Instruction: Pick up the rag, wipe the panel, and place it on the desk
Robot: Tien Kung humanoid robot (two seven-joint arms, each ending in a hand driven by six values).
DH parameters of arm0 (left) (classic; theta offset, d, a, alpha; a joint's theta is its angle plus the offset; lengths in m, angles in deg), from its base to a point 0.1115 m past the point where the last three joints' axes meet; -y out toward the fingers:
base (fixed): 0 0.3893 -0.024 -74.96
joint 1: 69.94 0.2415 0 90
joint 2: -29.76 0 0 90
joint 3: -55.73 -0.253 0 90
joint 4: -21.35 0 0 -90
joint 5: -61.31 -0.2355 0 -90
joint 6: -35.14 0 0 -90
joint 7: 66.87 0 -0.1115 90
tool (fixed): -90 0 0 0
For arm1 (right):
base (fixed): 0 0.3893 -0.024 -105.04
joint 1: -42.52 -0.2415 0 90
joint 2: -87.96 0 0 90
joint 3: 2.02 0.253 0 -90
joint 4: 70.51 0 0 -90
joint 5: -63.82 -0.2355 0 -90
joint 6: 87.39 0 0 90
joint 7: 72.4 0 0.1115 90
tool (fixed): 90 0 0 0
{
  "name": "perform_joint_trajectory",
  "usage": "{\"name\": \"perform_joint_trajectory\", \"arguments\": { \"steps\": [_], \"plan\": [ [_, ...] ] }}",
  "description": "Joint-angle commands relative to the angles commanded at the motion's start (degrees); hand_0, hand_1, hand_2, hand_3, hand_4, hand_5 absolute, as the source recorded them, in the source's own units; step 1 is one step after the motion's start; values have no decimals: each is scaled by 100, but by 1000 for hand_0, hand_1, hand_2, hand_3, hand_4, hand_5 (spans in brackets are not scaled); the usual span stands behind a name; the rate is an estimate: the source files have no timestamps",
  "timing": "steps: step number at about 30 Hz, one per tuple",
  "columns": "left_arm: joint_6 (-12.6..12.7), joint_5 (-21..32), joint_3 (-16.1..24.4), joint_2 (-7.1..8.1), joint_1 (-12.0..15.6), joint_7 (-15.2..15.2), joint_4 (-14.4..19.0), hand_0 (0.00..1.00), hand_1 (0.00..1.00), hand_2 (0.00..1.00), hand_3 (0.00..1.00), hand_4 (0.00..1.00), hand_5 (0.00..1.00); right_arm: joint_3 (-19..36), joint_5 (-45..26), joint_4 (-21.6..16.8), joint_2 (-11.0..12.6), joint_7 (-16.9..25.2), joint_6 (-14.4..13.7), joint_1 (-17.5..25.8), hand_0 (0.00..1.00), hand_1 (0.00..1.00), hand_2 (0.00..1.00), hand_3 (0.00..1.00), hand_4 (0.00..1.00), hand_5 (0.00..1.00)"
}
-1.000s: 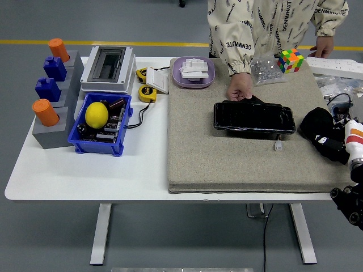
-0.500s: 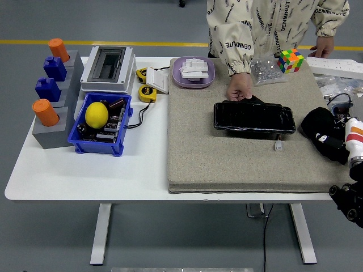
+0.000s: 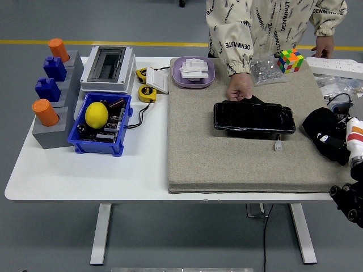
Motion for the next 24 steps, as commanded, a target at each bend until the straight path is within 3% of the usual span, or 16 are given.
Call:
{"name": "perform_joint_trajectory", "arguments": {
  "steps": [19, 24],
  "plan": [
    [5, -39, 55, 1, 44, -4, -5, 604, 636, 637, 562, 632, 448, 101, 337, -481, 152, -259, 0, -12, 280, 362, 376, 383, 937, 106],
    [1, -30, 36, 1, 45, -5, 1, 605, 636, 637, 561, 631, 447, 132, 303, -426, 141, -264, 0, -26, 277, 364, 376, 383, 935, 103]
  ]
}}
